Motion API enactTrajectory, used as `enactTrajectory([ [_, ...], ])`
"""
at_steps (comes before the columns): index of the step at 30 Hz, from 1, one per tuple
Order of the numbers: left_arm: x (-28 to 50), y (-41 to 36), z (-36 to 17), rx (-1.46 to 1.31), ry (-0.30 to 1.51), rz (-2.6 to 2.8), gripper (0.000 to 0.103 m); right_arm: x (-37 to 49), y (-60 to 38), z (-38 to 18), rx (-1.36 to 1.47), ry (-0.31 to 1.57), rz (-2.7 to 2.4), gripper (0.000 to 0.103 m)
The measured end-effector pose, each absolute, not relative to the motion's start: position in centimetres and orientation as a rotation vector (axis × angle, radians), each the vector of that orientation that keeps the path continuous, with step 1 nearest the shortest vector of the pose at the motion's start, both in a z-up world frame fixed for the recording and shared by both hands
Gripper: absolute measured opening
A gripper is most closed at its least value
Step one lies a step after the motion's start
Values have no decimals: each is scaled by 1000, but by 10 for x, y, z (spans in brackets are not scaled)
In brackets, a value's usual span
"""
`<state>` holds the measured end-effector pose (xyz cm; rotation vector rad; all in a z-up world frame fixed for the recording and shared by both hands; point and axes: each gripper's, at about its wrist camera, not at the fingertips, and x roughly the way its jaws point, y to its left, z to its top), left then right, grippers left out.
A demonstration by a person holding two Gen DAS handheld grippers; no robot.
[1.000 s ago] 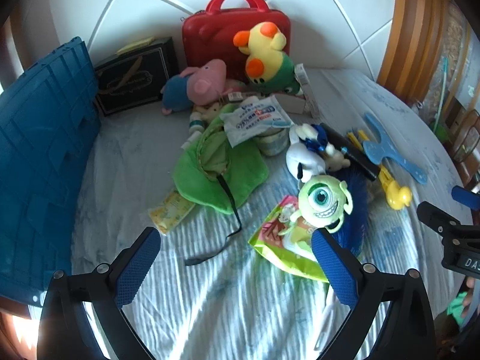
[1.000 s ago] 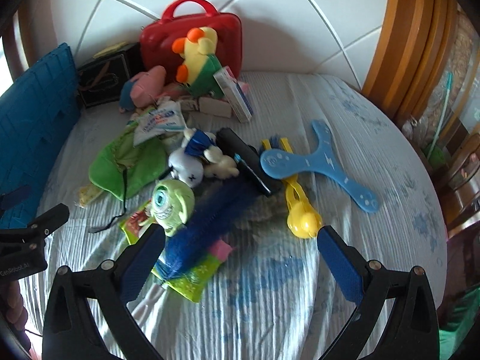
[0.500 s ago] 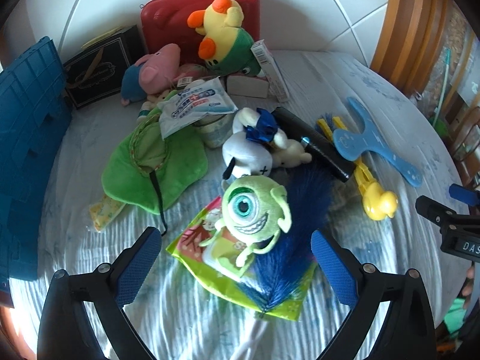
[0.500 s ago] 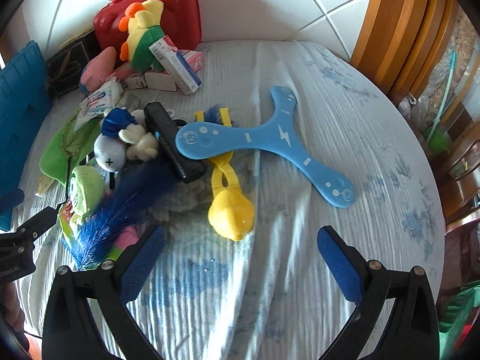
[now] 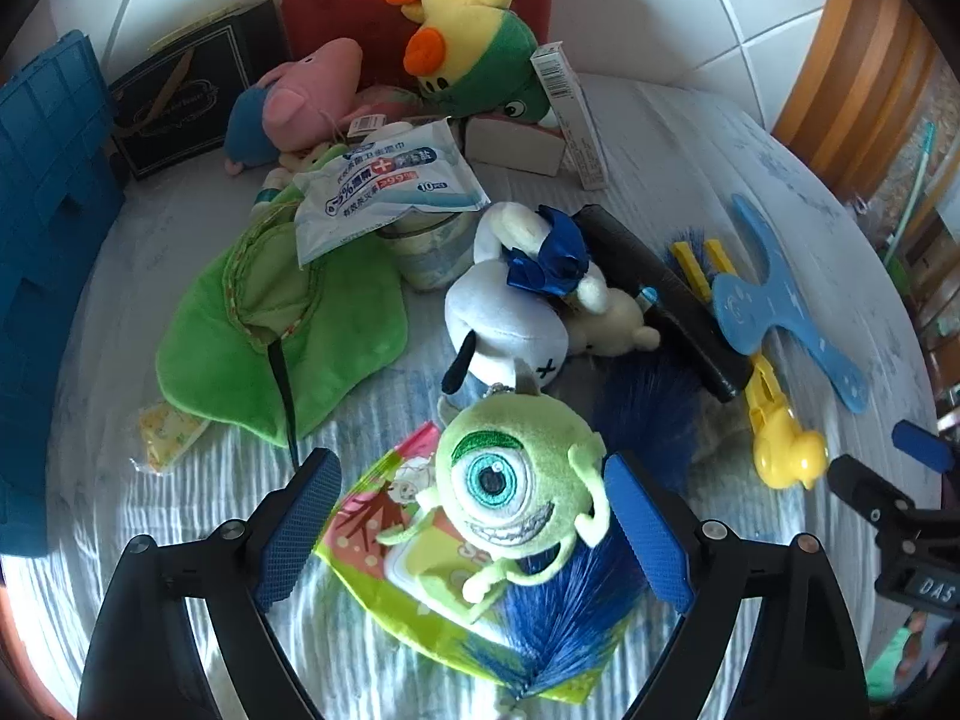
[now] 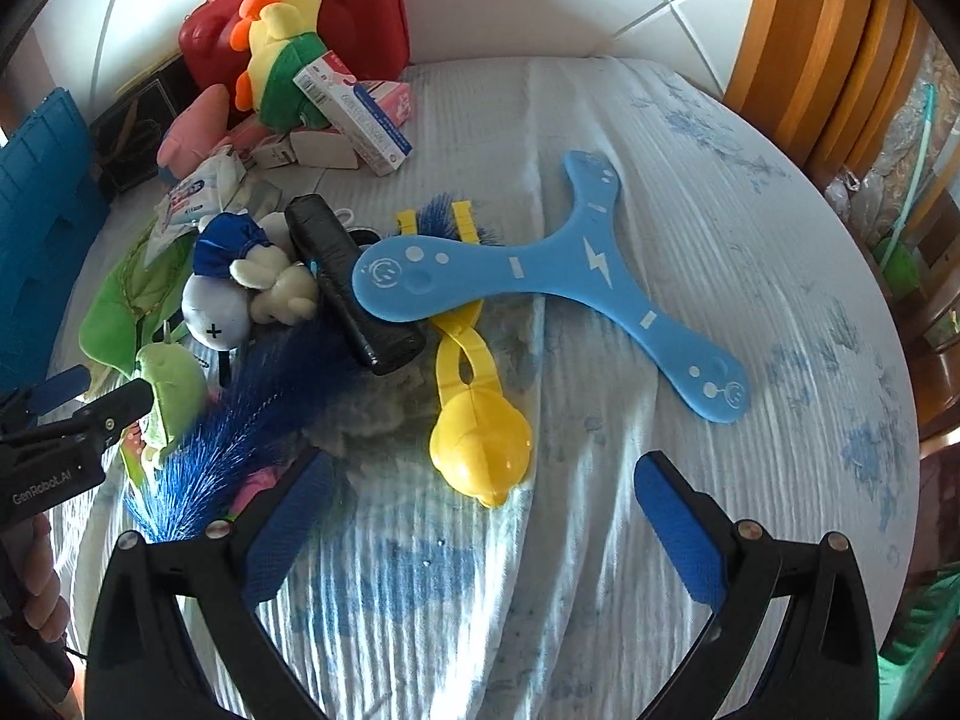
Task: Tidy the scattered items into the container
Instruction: 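Grasp the green one-eyed plush with the left tool while the right grasps the yellow clip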
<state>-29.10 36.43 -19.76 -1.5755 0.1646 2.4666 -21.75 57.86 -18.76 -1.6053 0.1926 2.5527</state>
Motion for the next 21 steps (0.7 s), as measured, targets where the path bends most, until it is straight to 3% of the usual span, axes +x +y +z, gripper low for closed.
enactTrajectory([
  [3, -300, 372, -211, -1639, 169, 2442, 91, -233, 580, -203, -1665, 189, 2559, 91],
  [5, -305, 375, -220, -1687, 154, 2411, 84, -243, 584, -215, -1714, 198, 2540, 72],
  [8, -307, 380, -236, -1766, 156, 2371, 66, -255, 589, -231, -1775, 199, 2520, 66],
  [16, -305, 384, -241, -1766, 188, 2420, 60, -286, 594, -258, -1832, 173, 2511, 63],
  [18, -303, 386, -237, -1732, 221, 2450, 59, -291, 592, -262, -1837, 149, 2511, 54],
  [20, -301, 390, -229, -1688, 247, 2485, 59, -293, 589, -263, -1831, 99, 2510, 33],
  [21, -301, 391, -225, -1671, 250, 2493, 59, -292, 589, -263, -1834, 111, 2514, 33],
])
